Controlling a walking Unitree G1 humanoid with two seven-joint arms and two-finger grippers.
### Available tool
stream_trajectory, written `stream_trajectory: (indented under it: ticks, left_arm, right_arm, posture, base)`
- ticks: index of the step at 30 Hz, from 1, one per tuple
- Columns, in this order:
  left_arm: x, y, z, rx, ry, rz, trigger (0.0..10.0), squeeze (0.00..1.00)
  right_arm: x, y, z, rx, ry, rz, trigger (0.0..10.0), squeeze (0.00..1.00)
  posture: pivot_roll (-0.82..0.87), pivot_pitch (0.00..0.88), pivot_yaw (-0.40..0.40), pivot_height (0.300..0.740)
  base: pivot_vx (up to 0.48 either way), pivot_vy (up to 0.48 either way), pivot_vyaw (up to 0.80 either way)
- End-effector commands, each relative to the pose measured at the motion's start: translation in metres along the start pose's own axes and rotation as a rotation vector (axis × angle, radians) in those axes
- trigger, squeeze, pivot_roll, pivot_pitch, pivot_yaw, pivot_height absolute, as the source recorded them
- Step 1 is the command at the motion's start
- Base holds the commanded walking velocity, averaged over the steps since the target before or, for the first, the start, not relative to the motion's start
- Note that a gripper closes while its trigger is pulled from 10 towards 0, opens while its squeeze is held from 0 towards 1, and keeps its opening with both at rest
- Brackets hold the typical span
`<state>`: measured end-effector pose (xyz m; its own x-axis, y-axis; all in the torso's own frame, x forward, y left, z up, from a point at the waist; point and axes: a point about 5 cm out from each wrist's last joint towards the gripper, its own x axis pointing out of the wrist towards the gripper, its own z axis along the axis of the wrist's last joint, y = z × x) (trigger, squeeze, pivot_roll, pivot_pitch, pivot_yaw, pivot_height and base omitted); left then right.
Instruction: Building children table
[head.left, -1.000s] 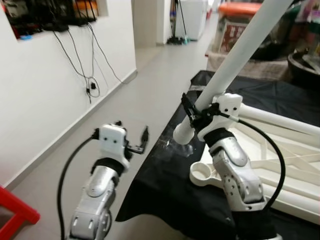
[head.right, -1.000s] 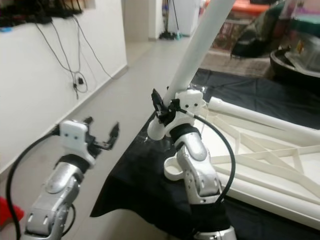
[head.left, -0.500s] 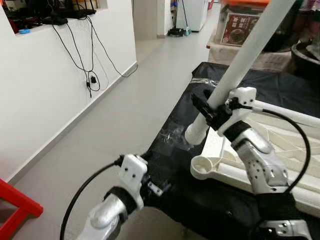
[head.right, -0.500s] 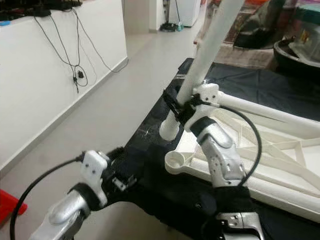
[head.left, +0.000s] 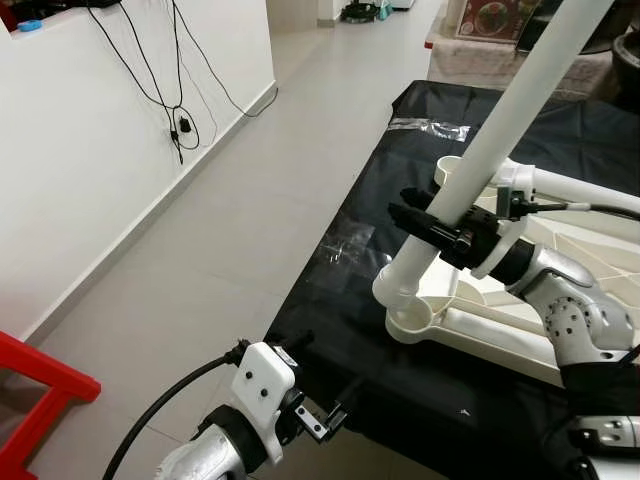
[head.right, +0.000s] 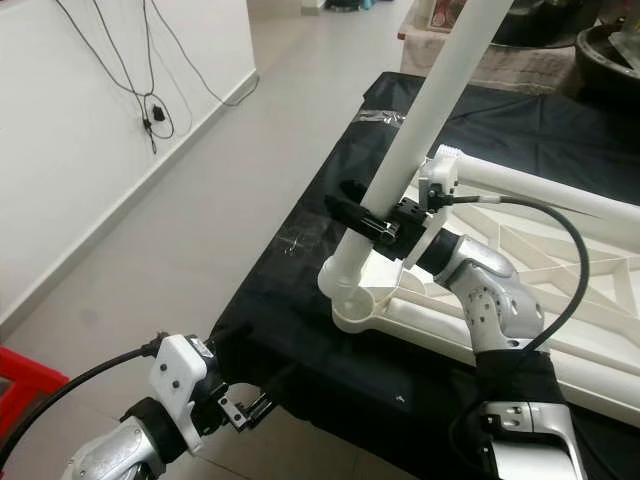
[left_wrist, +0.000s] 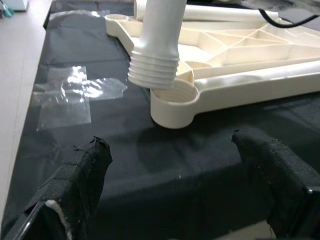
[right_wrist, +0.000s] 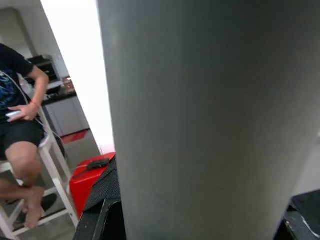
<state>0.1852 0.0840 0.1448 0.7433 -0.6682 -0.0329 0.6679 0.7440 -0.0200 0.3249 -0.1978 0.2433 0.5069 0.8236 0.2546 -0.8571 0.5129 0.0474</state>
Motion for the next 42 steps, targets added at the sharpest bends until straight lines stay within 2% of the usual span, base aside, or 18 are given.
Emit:
stream_trajectory:
  ticks: [1,8,14,24,34,42]
  left_arm:
    - [-0.004,-0.001,-0.001,-0.004,0.019,-0.008,10.0,0.0]
    - [-0.013,-0.005,-0.001,-0.006,0.043,-0.014,10.0,0.0]
    - [-0.015,-0.006,0.001,-0.009,0.048,-0.011,10.0,0.0]
    - [-0.015,-0.006,0.001,-0.002,0.054,-0.007,10.0,0.0]
    - [-0.015,-0.006,0.001,0.001,0.06,-0.006,10.0,0.0]
    - [-0.015,-0.007,0.001,0.01,0.067,-0.019,10.0,0.0]
  right_arm:
    - [0.002,0.001,0.002,0.01,0.005,0.059,10.0,0.0]
    - [-0.003,0.001,0.001,0.016,0.089,0.21,10.0,0.0]
    - [-0.005,-0.004,0.002,0.016,0.114,0.232,10.0,0.0]
    - [-0.009,-0.011,0.009,-0.058,0.194,0.286,10.0,0.0]
    - [-0.01,-0.008,0.015,-0.065,0.196,0.348,10.0,0.0]
    - [-0.013,-0.002,0.018,-0.034,0.172,0.434,10.0,0.0]
  posture:
    - [0.16,0.222,0.018,0.74]
    - [0.17,0.24,0.023,0.74]
    - [0.17,0.251,0.025,0.74]
    - [0.17,0.256,0.023,0.74]
    - [0.17,0.26,0.025,0.74]
    - [0.18,0.26,0.029,0.74]
  base:
    - [0.0,0.0,0.0]
    - [0.0,0.0,0.0]
    - [0.0,0.0,0.0]
    - [0.0,0.0,0.0]
    - [0.0,0.0,0.0]
    - [0.0,0.0,0.0]
